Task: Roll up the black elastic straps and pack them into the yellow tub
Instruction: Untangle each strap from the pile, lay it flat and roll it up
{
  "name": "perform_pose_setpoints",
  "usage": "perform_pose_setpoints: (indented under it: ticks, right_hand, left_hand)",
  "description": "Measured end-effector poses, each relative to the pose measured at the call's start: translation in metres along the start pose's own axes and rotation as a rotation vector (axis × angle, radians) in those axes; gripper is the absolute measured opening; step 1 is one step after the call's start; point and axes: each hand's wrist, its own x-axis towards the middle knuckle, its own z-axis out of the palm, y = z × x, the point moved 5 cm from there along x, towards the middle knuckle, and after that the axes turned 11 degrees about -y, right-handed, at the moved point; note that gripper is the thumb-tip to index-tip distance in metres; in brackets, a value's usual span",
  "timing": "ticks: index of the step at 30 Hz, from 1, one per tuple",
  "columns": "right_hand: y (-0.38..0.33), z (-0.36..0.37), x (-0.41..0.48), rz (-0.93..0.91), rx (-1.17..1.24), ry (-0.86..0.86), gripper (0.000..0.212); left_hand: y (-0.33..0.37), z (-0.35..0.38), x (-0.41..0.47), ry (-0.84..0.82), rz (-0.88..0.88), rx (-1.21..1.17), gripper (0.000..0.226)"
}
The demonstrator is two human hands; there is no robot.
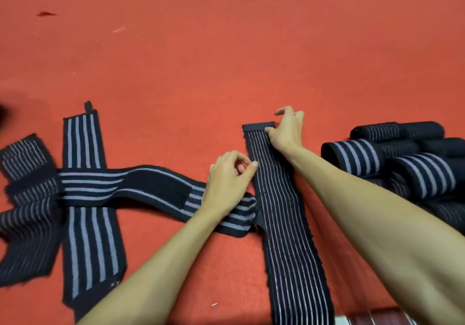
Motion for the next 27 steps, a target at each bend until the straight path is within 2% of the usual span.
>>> perform_pose_setpoints:
  ticks: [2, 4, 8, 13, 15, 19, 21, 23, 25, 27]
  right_hand:
    - [-0.010, -0.007, -0.010, -0.054, -0.067, 0.018, 0.035]
    - [-0.022, -0.015, -0.022, -0.155, -0.136, -0.001, 0.030]
    - [-0.046, -0.026, -0.050, -0.302, -0.170, -0.107, 0.016]
    - [-0.074, -0.005, -0.099, -0.335, -0.131, -0.348, 0.008]
    - [-0.084, 0.018, -0.124, -0.324, -0.106, -0.485, 0.006]
    - [-0.091, 0.043, -0.148, -0.381, -0.236, -0.539, 0.008]
    - [-0.098, 0.054, -0.156, -0.409, -0.271, -0.542, 0.012]
    - [-0.109, 0.065, -0.162, -0.438, -0.277, -0.550, 0.011]
    - [-0.122, 0.080, -0.165, -0.472, -0.272, -0.555, 0.010]
    - [-0.134, 0.098, -0.168, -0.485, -0.228, -0.594, 0.007]
  left_hand:
    - [-0.002, -0.010, -0.004, 0.054, -0.010, -0.174, 0.015]
    - [-0.004, -0.024, -0.013, 0.065, -0.012, -0.225, 0.021]
    - [-0.005, -0.048, -0.043, -0.032, -0.001, -0.054, 0.029]
    - [-0.005, -0.072, -0.082, -0.125, 0.007, 0.088, 0.028]
    - [-0.009, -0.088, -0.101, -0.112, -0.003, 0.099, 0.026]
    - [-0.019, -0.112, -0.124, -0.058, 0.000, 0.085, 0.030]
    - [-0.029, -0.131, -0.138, 0.046, 0.016, 0.081, 0.031]
    - [-0.046, -0.157, -0.150, 0.260, -0.002, 0.152, 0.028]
    - [-0.072, -0.183, -0.161, 0.477, -0.163, 0.249, 0.024]
    - [-0.102, -0.205, -0.173, 0.604, -0.425, 0.250, 0.034]
